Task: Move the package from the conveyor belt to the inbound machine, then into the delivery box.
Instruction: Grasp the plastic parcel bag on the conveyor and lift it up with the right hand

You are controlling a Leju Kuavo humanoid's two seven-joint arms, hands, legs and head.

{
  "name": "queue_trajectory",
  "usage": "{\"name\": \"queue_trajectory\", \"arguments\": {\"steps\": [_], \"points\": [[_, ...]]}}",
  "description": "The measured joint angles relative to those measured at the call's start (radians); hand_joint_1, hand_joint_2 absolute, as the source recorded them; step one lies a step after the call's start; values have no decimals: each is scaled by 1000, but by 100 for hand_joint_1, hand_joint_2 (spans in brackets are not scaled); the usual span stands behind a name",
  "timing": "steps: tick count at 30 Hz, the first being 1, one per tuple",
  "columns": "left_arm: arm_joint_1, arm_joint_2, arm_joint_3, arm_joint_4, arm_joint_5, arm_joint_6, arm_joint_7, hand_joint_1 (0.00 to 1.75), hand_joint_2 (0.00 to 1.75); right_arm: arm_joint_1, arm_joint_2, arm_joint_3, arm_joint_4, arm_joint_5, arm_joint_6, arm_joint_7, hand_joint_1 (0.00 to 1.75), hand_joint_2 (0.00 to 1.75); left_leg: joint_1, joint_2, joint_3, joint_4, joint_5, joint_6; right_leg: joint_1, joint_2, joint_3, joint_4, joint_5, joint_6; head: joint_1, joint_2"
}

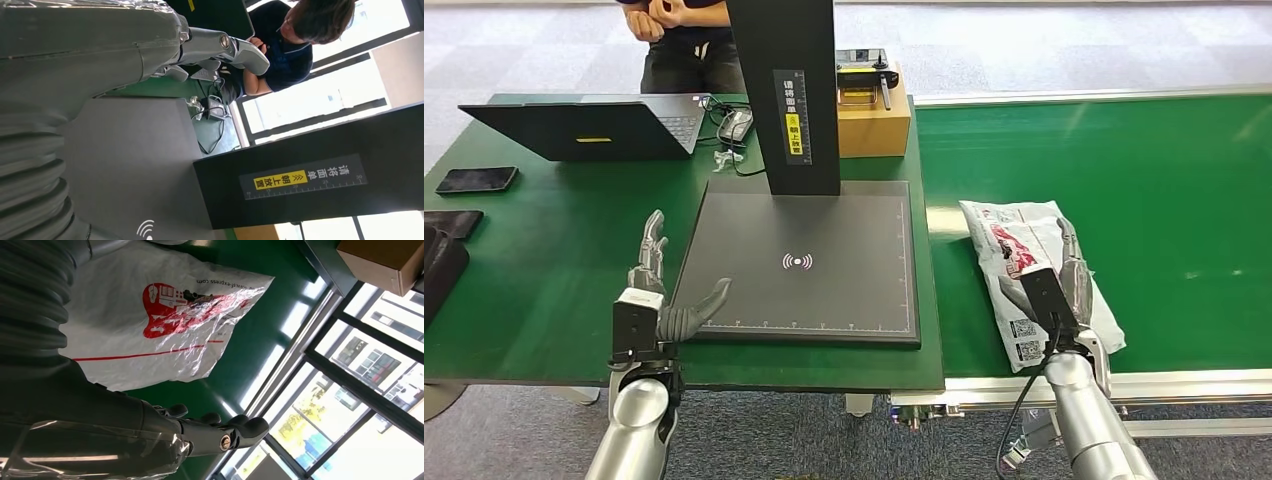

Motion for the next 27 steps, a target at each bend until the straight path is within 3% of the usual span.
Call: {"name": "queue_trajectory", "arguments": {"steps": [6, 17, 27], "points": [[1, 0, 2, -5, 1, -5, 0, 0, 175, -34, -4, 8, 37, 18, -5, 21, 0, 175, 0, 0, 0, 0, 0, 0, 0, 0, 0, 0, 0, 0, 0, 0], [-36, 0, -12, 2, 9, -10, 0, 0, 175, -186, -1, 41, 273, 69, -50, 103, 0, 175, 0, 0, 0, 0, 0, 0, 0, 0, 0, 0, 0, 0, 0, 0], [-51, 0, -27, 7, -4, -14, 22, 0, 175, -206, 17, 50, 364, 72, -44, 157, 0, 175, 0, 0, 0, 0, 0, 0, 0, 0, 0, 0, 0, 0, 0, 0]]}}
